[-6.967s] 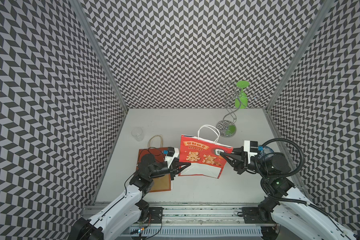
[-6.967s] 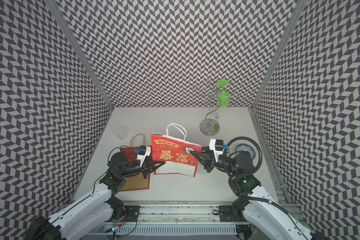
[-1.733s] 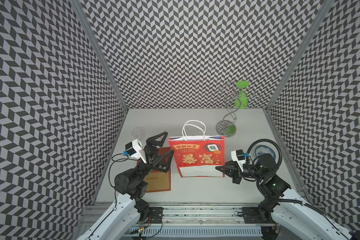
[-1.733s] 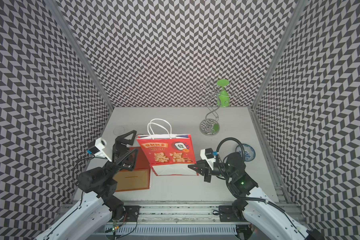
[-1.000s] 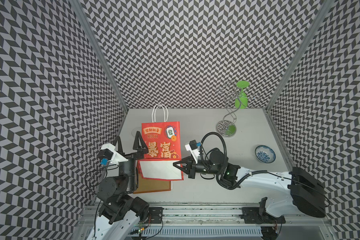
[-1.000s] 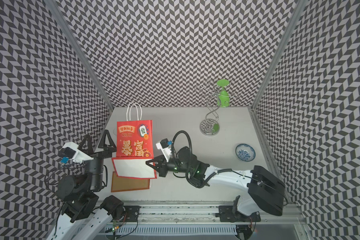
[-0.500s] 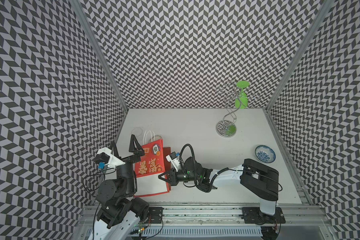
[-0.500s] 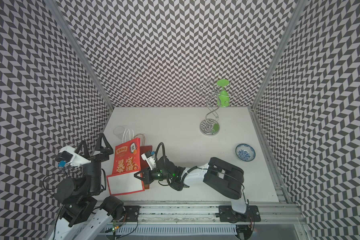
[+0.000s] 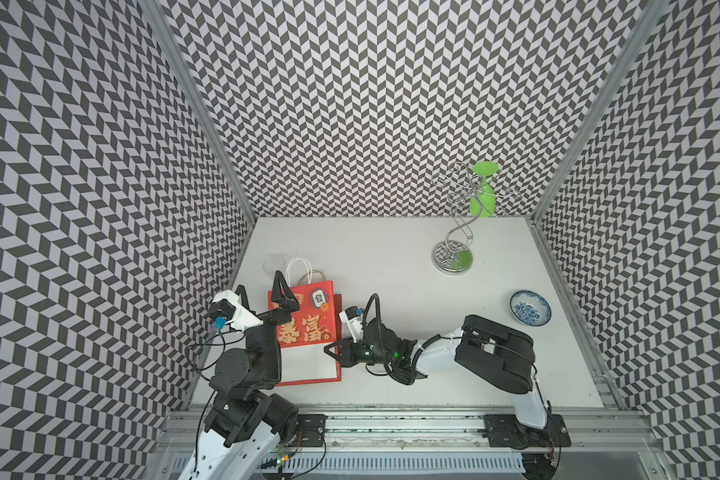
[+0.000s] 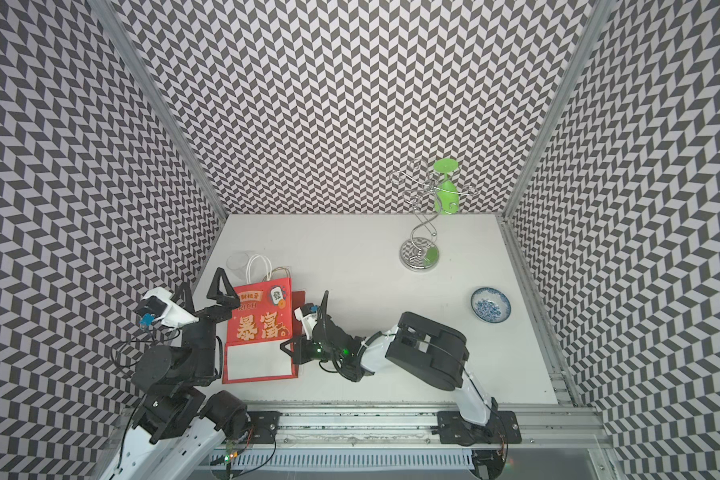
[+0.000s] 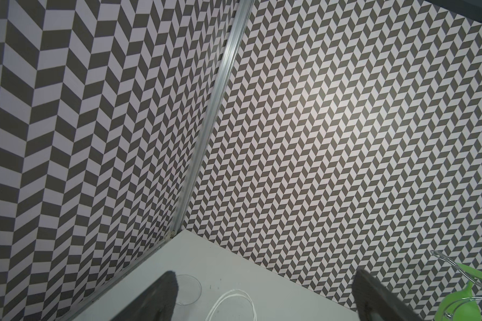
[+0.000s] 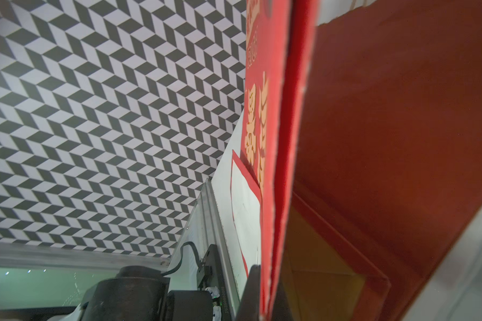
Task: Put away the paper bag
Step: Place the paper bag at the center of the board.
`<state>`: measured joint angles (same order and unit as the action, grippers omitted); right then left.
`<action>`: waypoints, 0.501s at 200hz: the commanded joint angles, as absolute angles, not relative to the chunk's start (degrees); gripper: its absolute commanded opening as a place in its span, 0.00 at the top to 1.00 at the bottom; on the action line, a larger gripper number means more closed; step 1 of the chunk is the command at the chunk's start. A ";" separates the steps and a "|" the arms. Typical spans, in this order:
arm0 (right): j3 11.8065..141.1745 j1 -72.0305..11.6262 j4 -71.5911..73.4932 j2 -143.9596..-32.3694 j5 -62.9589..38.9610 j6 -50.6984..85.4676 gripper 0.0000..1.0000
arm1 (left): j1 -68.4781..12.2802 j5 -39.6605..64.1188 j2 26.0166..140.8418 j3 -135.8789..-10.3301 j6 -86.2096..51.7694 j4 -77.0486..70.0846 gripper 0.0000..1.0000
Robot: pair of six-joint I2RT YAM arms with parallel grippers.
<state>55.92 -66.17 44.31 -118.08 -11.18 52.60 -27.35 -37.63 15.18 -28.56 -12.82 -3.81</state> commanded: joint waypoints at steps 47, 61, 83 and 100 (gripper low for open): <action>54.17 -66.10 38.53 -115.56 0.74 52.67 0.47 | -27.32 -37.39 16.86 -26.40 -16.63 -4.04 0.02; 53.02 -66.11 37.06 -113.22 4.27 51.10 0.30 | -27.21 -37.48 17.45 -25.65 -16.18 -4.56 0.01; 49.48 -66.09 34.72 -107.29 12.00 47.86 0.08 | -26.75 -37.09 20.03 -23.87 -16.08 -6.13 0.00; 46.55 -65.86 31.28 -101.36 19.82 43.50 0.00 | -25.14 -34.52 23.63 -21.91 -18.23 -8.73 0.00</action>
